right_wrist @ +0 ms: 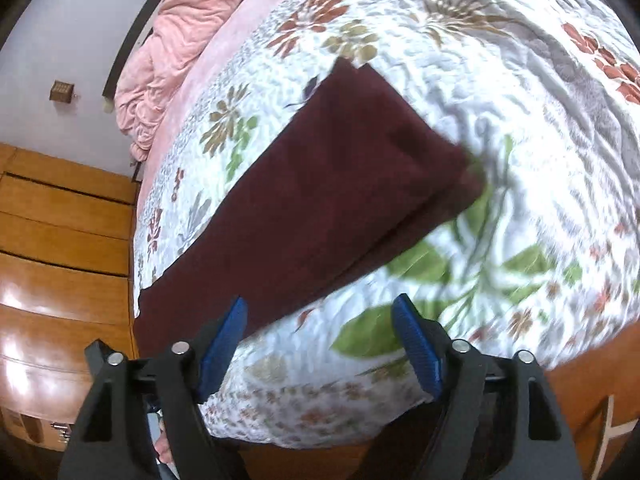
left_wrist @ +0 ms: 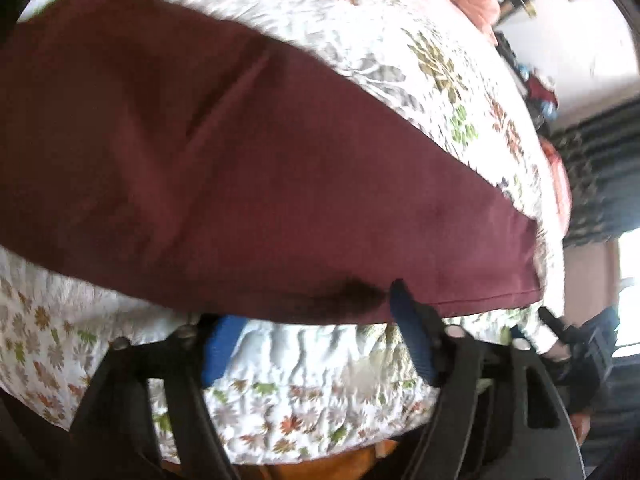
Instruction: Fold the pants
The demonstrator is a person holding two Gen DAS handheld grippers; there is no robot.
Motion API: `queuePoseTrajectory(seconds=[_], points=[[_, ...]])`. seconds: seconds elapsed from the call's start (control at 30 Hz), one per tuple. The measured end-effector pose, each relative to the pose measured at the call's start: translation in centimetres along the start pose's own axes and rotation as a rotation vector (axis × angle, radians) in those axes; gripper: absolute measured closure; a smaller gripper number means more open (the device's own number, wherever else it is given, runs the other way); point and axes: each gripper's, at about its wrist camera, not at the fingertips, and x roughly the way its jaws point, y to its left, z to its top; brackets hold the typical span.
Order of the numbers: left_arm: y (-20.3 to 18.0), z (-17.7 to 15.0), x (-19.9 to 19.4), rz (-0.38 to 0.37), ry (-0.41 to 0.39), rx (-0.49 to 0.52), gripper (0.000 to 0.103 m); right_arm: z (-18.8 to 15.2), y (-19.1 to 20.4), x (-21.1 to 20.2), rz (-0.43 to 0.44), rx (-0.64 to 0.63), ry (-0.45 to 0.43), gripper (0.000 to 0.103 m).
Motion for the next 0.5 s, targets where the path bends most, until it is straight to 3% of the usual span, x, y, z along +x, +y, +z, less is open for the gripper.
queuePoseTrajectory(seconds=[0.17,0.3,0.33,0.4,0.43,0.5], points=[[-0.5,-0.3,-0.2,0.048,-0.007,0.048,0.025,1.9,-0.4,1.5,-0.017,-0.015,-0.042,0.028],[-1.2,0.3,0.4,0.05,-0.003,0.055,0.025,3.5,-1.5,2.7,0.047,0.02,-0.083,0.029],[-1.8,0.6,0.9,0.049,-0.002,0.052,0.025,3.8,-1.8,2.9,0.055,0.033,-0.093,0.036],[-2.1,0.9,1.5,0.042,0.0,0.045,0.025,4.2,-2.4,3.0,0.041,0.056,-0.111,0.062],[-2.2,0.9,1.8,0.038,-0.001,0.042,0.025,4.2,-2.6,3.0,0.034,0.065,-0.114,0.081],[-2.1,0.9,1.7,0.027,0.001,0.038,0.025,4.6,-2.6,2.6,0.086,0.054,-0.11,0.085]])
